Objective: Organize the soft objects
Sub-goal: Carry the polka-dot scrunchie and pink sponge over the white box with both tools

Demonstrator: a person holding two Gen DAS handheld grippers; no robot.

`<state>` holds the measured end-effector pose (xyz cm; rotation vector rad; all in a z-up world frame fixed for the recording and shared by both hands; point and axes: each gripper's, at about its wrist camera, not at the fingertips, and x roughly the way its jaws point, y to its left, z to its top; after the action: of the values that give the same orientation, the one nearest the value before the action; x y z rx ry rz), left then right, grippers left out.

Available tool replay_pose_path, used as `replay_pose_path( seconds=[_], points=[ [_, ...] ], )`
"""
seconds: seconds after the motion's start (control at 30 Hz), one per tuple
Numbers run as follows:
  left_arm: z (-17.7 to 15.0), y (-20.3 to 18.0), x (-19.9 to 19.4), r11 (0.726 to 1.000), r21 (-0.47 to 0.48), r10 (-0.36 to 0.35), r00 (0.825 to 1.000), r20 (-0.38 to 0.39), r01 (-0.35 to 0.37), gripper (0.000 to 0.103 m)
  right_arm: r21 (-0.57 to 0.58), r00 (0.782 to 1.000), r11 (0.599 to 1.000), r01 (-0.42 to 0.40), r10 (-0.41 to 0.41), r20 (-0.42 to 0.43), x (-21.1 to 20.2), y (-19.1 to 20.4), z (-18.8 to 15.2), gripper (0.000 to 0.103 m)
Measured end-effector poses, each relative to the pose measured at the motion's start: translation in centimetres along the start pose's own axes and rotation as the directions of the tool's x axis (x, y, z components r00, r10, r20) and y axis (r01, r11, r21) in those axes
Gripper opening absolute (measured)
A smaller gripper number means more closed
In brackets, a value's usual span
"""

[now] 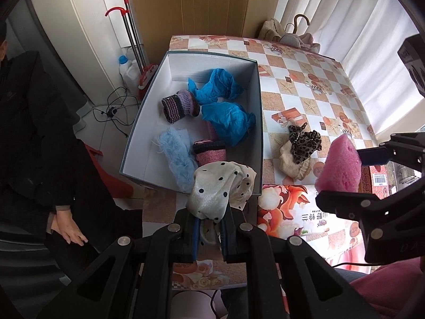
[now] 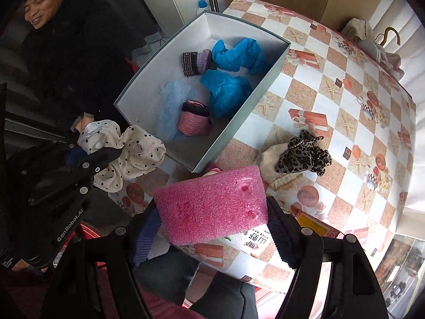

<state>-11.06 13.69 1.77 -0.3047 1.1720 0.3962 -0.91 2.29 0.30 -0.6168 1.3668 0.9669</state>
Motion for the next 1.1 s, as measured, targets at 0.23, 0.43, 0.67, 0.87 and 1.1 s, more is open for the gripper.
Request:
replay_pose_path(
  seconds=[0.23,0.43,0.67,0.87,1.1],
  points=[
    [-0.2,0.1,-1.3,0.999,-0.038,0.028,0.999,0.034,-0.026,0.014,-0.011,1.000,1.000,-0.028,0.028,-0.015,0.3,0.2,1.3,0.076],
    [-0.7,0.7,-2.5,0.995,-0.072,0.073,0.996,0.053,-0.070,0.014,-0.030,0.997,0.998,-0.061,0.060,-0.048,1.0,1.0,2.1,0.076],
    [-1.7,1.6,-2.6,0.986,-0.139,0.103,0.994,0.038,-0.097,0.014,-0.082,0.995,0.994,-0.068,0.061,-0.083,1.9,2.2,2.4,0.076],
    [-2.0,1.6,-2.4,0.982,-0.150,0.117,0.993,0.032,-0.111,0.014,-0.083,0.992,0.994,-0.077,0.068,-0.108,2.5,2.3,2.5,0.076],
    [-2.0,2.1,-2.2,0.981,-0.156,0.119,0.993,0.020,-0.115,0.014,-0.085,0.990,0.993,-0.087,0.076,-0.119,2.8,2.6,2.7,0.076]
  ],
)
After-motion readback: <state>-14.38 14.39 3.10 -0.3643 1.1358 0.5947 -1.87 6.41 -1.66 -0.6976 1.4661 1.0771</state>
